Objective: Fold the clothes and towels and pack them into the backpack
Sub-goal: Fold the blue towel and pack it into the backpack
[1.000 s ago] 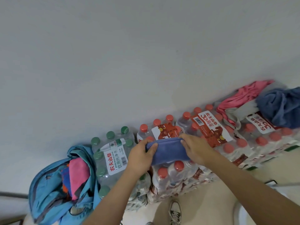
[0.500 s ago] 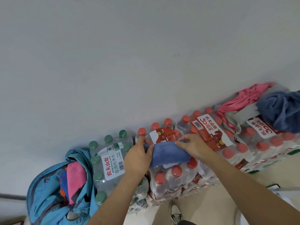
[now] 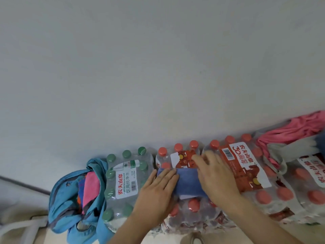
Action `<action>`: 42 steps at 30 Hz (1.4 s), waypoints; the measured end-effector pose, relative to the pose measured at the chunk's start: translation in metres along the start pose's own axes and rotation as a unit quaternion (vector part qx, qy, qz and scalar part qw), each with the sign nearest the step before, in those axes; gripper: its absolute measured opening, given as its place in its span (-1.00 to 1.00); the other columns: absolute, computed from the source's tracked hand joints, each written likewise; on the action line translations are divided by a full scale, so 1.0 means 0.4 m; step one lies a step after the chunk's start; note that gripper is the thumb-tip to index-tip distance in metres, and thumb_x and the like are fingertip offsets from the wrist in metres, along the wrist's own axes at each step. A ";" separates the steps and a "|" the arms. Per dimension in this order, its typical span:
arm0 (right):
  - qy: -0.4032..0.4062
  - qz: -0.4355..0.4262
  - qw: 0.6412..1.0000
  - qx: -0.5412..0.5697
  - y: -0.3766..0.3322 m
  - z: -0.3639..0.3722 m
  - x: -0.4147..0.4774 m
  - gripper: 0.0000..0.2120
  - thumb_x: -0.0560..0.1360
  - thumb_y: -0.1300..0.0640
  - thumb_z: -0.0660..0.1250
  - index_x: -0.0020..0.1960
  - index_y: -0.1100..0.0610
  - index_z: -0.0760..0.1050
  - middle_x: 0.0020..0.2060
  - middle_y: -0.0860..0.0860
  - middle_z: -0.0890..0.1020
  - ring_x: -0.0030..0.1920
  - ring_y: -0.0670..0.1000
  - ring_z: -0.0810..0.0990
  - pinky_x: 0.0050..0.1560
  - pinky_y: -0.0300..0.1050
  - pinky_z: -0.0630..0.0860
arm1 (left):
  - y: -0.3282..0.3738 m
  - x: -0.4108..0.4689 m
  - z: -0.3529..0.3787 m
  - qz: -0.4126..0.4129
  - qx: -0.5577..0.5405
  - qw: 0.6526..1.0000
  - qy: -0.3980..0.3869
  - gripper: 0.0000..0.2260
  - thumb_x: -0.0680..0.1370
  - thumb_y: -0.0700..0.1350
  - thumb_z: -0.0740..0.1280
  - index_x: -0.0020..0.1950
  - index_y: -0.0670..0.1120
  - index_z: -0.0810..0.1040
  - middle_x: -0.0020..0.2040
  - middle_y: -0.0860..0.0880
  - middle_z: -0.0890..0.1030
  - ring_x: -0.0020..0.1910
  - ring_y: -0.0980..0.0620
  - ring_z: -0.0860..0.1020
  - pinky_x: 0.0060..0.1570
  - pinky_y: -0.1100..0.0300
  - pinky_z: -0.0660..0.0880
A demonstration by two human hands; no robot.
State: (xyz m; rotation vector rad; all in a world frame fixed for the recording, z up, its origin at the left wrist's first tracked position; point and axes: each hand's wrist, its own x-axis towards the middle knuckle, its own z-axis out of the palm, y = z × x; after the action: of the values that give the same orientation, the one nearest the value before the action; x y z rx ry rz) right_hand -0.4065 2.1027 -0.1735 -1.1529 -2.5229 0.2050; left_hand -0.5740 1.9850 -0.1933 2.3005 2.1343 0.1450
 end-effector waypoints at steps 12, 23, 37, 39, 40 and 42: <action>-0.143 -0.117 0.979 0.089 0.103 0.042 -0.024 -0.31 0.15 0.07 0.59 0.27 0.07 0.51 0.16 -0.03 0.61 0.09 0.01 0.63 0.02 -0.14 0.56 | -0.011 0.034 -0.025 -0.134 -0.182 0.974 0.005 -0.49 0.28 -0.11 0.39 0.23 0.07 0.50 0.18 0.11 0.56 0.10 0.24 0.48 0.20 0.39 0.31; -0.354 0.064 0.851 0.382 0.052 -0.036 0.032 -0.86 0.28 0.03 0.34 -0.18 0.03 0.52 -0.28 -0.07 0.57 -0.24 -0.11 0.47 -0.19 -0.06 0.44 | 0.002 0.045 -0.099 -0.390 -0.636 0.653 0.133 -0.74 0.42 -0.05 0.47 0.03 -0.15 0.58 -0.08 -0.08 0.68 -0.07 -0.03 0.65 -0.07 0.13 0.56; -0.243 0.055 0.724 0.643 -0.302 -0.007 0.111 -0.57 0.37 0.29 0.50 0.09 -0.07 0.44 -0.05 -0.07 0.63 0.01 -0.02 0.62 0.03 -0.03 0.59 | 0.009 -0.158 -0.241 -0.407 -0.558 0.688 0.223 -0.57 0.40 0.08 0.46 0.17 0.13 0.34 -0.05 0.02 0.67 -0.09 0.10 0.65 -0.16 0.25 0.55; -0.283 0.081 0.674 0.678 -0.363 0.018 0.093 -0.59 0.38 0.32 0.48 0.13 0.05 0.44 0.00 0.08 0.64 0.05 0.08 0.62 0.09 0.08 0.58 | -0.008 -0.211 -0.236 -0.412 -0.507 0.708 0.269 -0.66 0.42 0.04 0.38 0.10 0.16 0.30 -0.07 -0.02 0.64 -0.14 0.07 0.64 -0.20 0.26 0.53; -0.304 0.096 0.647 0.693 -0.392 0.032 0.083 -0.59 0.37 0.30 0.49 0.14 0.09 0.45 0.02 0.13 0.64 0.06 0.12 0.62 0.10 0.10 0.57 | -0.020 -0.236 -0.235 -0.409 -0.481 0.721 0.286 -0.71 0.46 0.04 0.36 0.06 0.21 0.30 -0.06 -0.03 0.61 -0.14 0.06 0.61 -0.18 0.27 0.51; -0.341 0.106 0.621 0.697 -0.448 0.058 0.074 -0.62 0.39 0.26 0.46 0.14 0.05 0.45 0.00 0.14 0.66 0.03 0.10 0.63 0.03 0.02 0.59 | -0.057 -0.289 -0.233 -0.404 -0.422 0.749 0.312 -0.78 0.53 0.02 0.30 -0.01 0.31 0.30 -0.05 0.03 0.54 -0.13 0.13 0.55 -0.12 0.34 0.45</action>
State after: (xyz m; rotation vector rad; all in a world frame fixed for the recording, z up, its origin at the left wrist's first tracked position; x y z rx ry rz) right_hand -0.5591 2.0076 -0.1379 -0.5929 -1.5569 2.4647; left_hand -0.6116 1.8660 -0.1096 0.7593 2.3006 1.6100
